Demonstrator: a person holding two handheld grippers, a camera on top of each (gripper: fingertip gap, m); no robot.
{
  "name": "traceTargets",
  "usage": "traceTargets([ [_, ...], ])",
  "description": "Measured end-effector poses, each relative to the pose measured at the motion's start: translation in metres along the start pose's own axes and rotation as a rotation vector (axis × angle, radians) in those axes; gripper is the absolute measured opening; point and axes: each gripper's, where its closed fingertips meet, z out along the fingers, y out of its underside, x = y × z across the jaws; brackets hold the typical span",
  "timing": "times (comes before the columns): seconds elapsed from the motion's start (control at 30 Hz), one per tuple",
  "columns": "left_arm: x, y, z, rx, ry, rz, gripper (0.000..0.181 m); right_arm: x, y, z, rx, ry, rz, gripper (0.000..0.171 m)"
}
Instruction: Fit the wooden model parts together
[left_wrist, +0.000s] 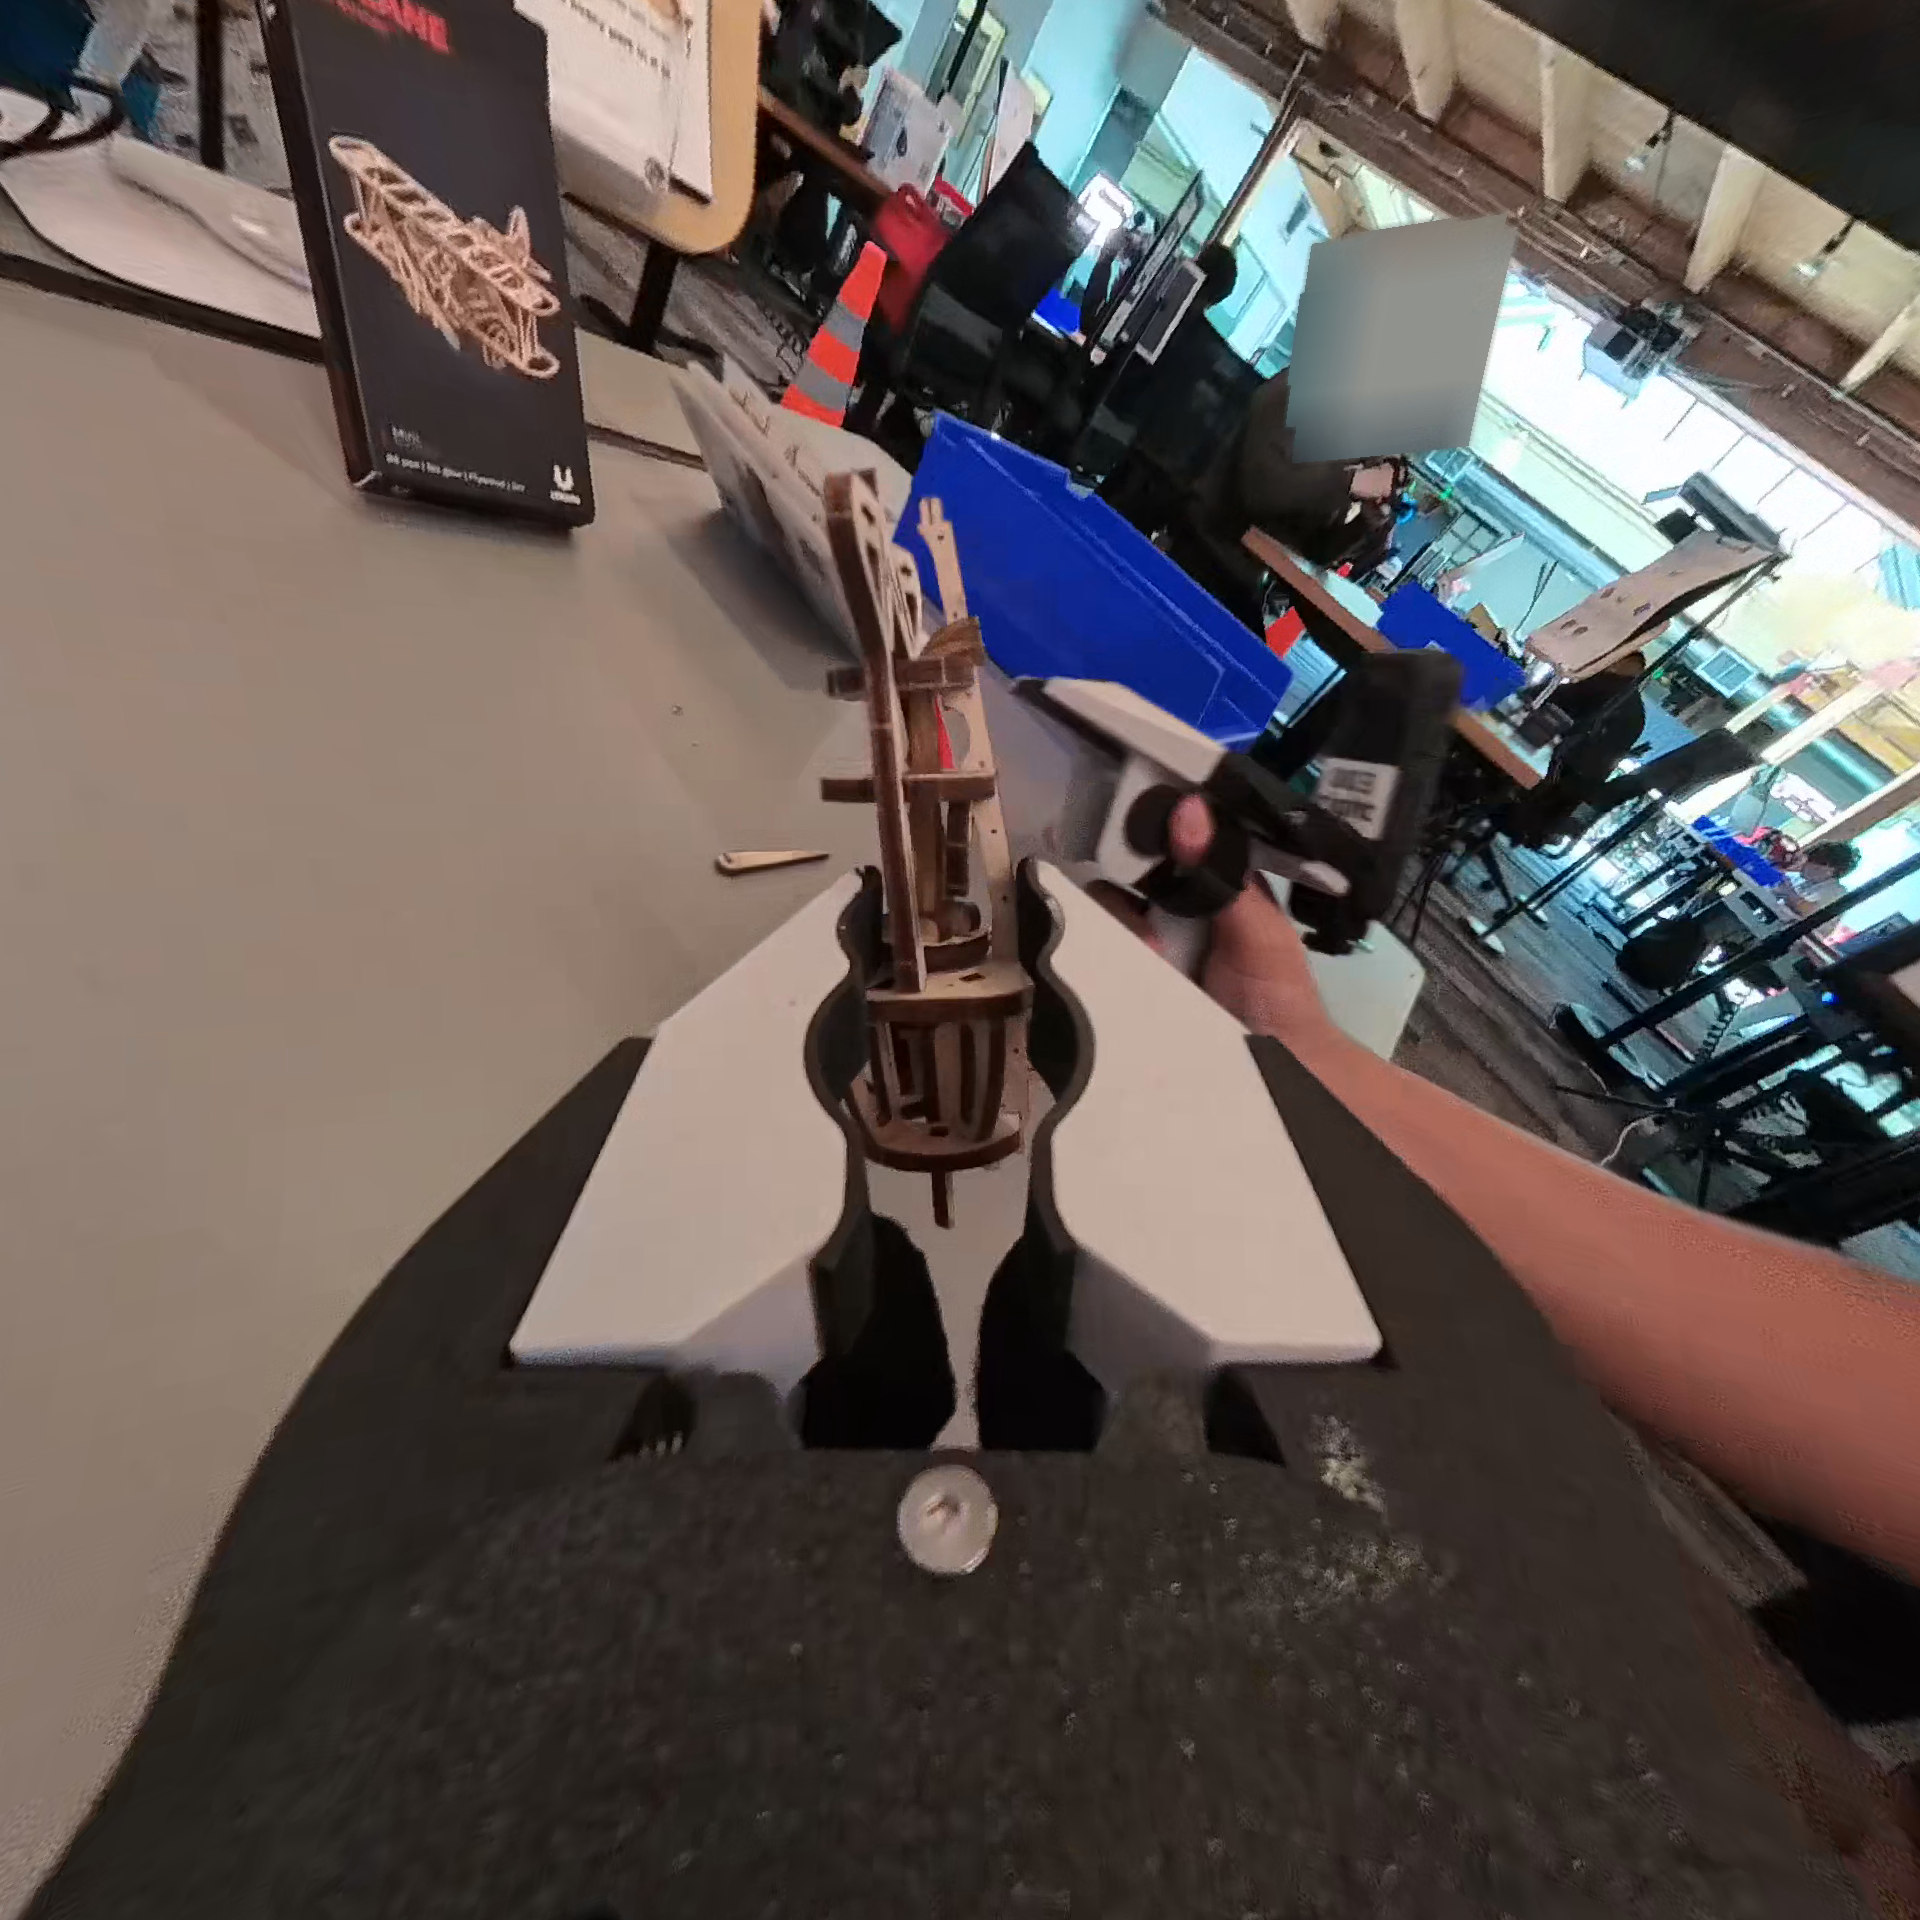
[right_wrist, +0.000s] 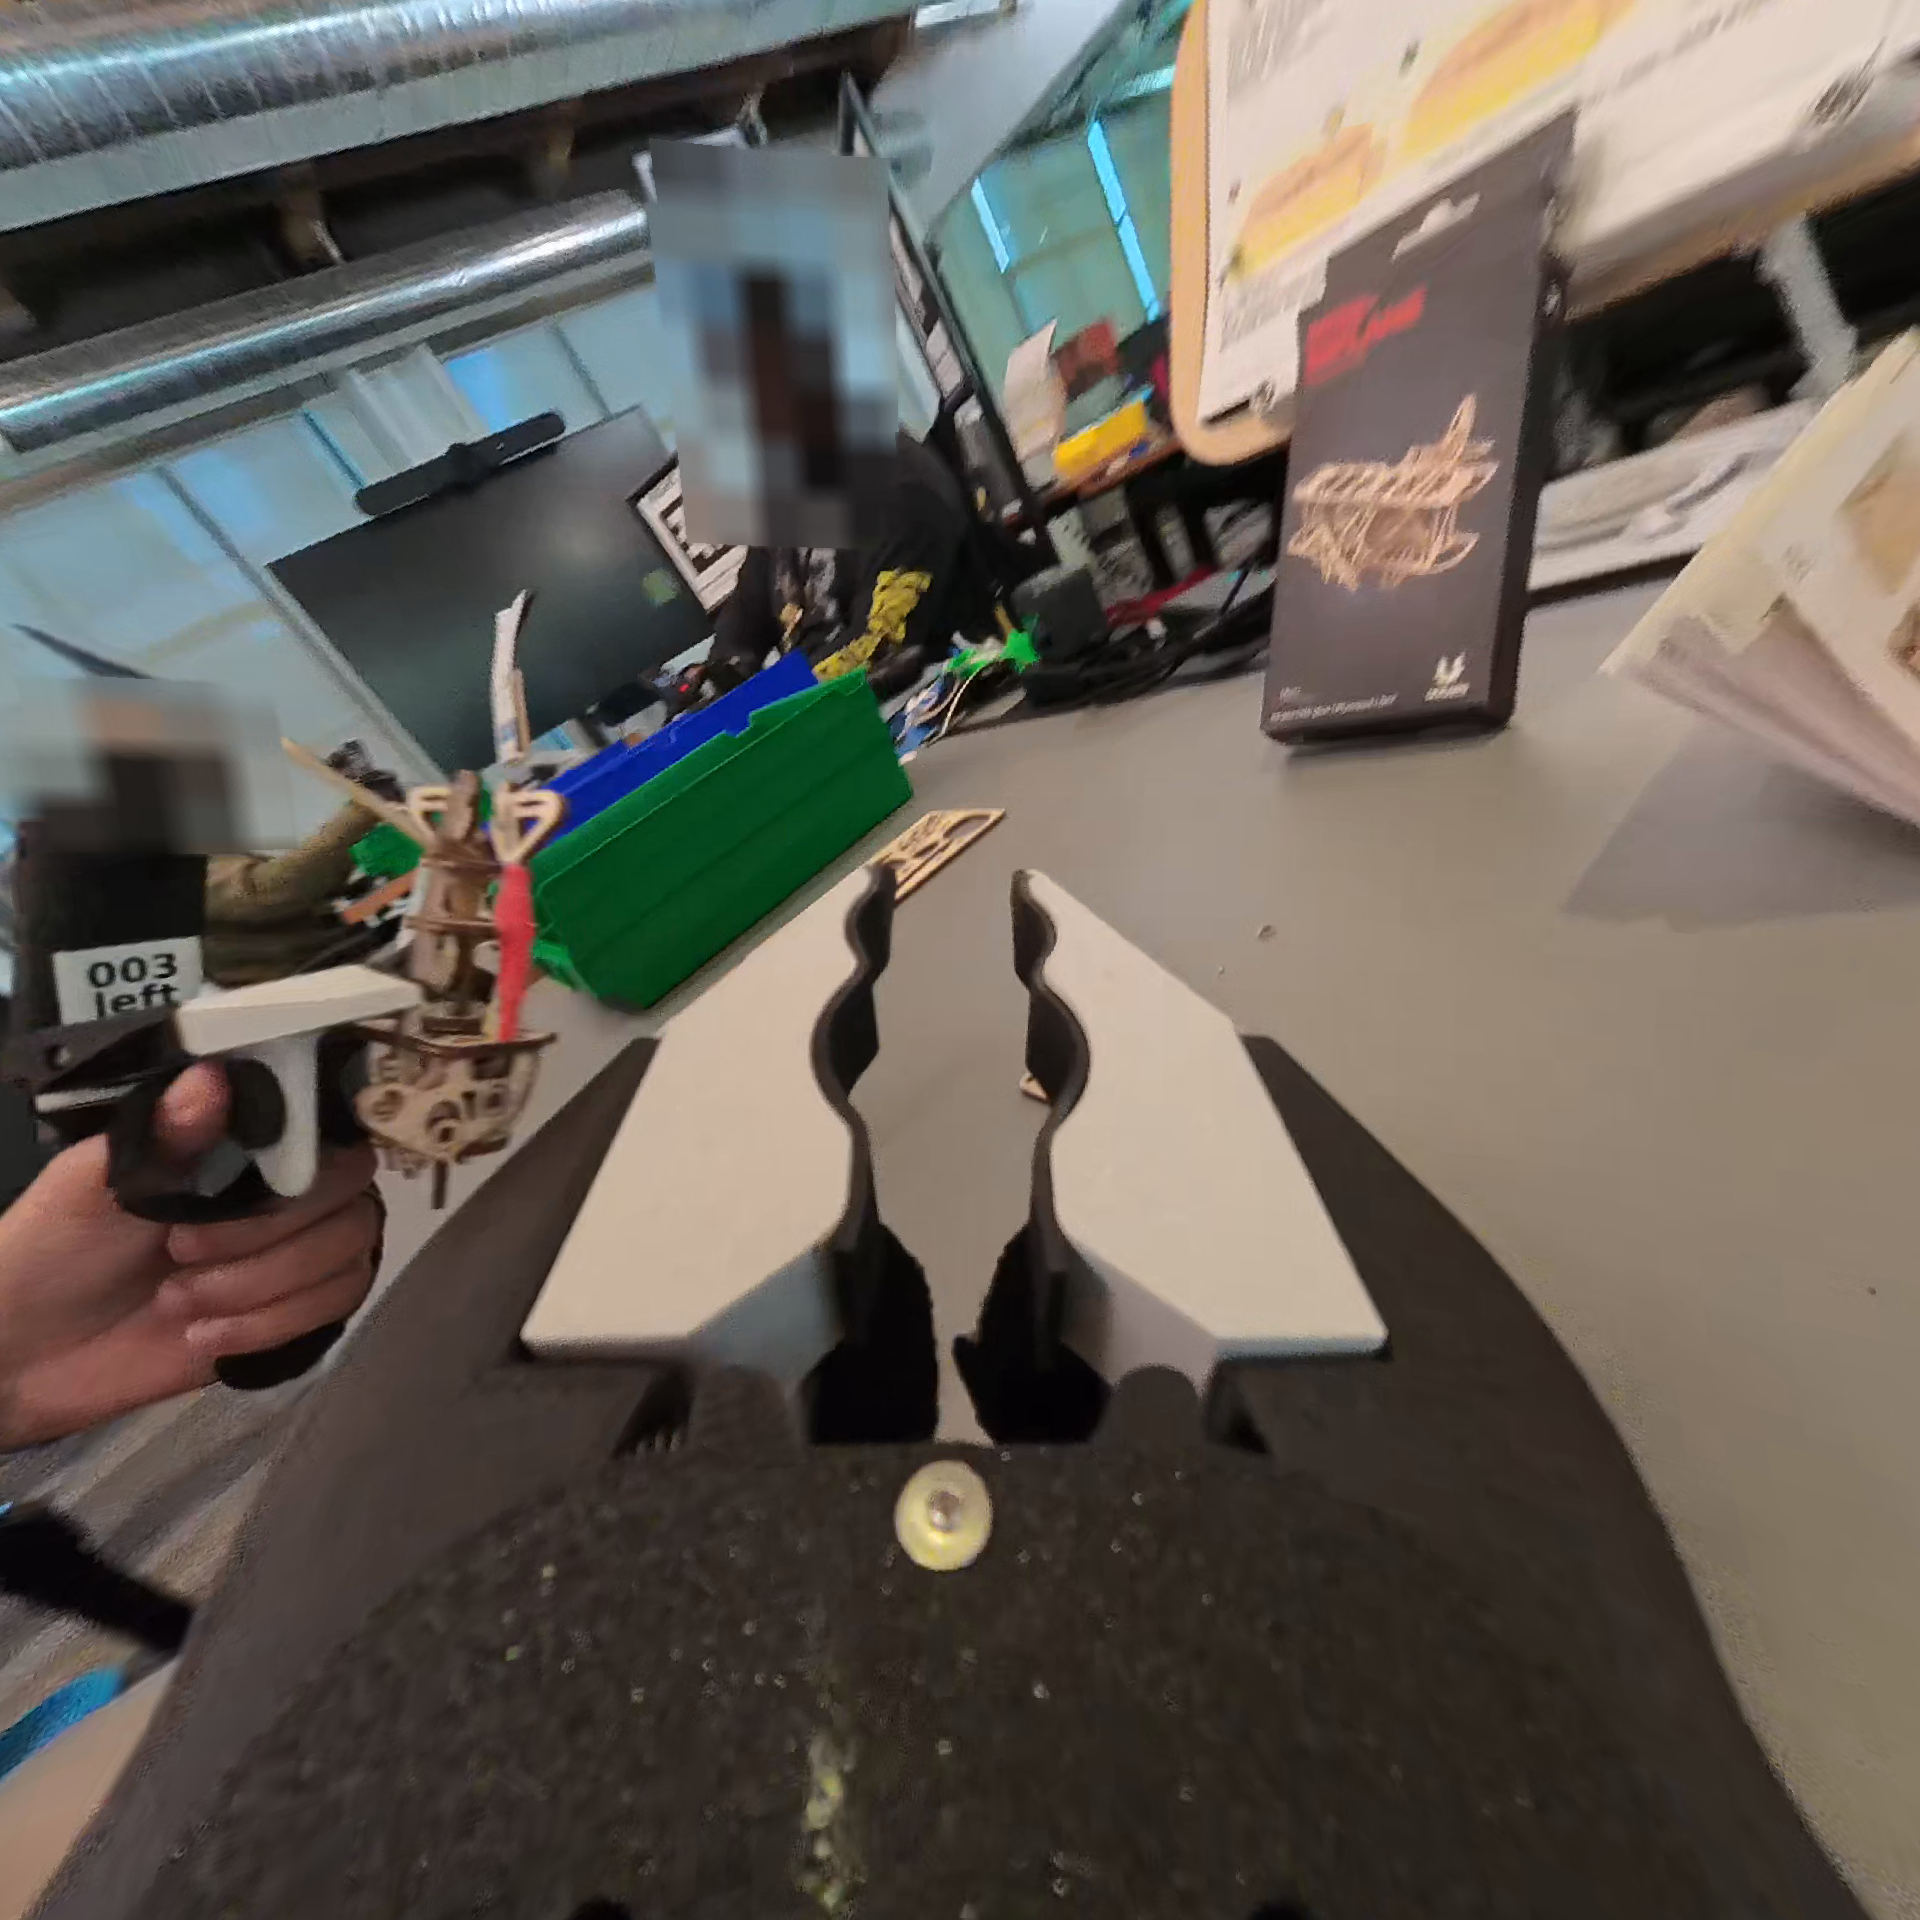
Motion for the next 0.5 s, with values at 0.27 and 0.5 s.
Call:
traceTargets([
  [0.27, 0.017, 0.010, 0.012, 0.052, -0.021, 0.046, 0.022, 0.074, -0.030, -0.057, -0.067, 0.245, -0.214, 0.023],
  [0.5, -0.006, 0.005, 0.035, 0.023, -0.045, 0.084, 0.023, 0.136, -0.054, -0.092, -0.146, 0.524, -0.238, 0.023],
])
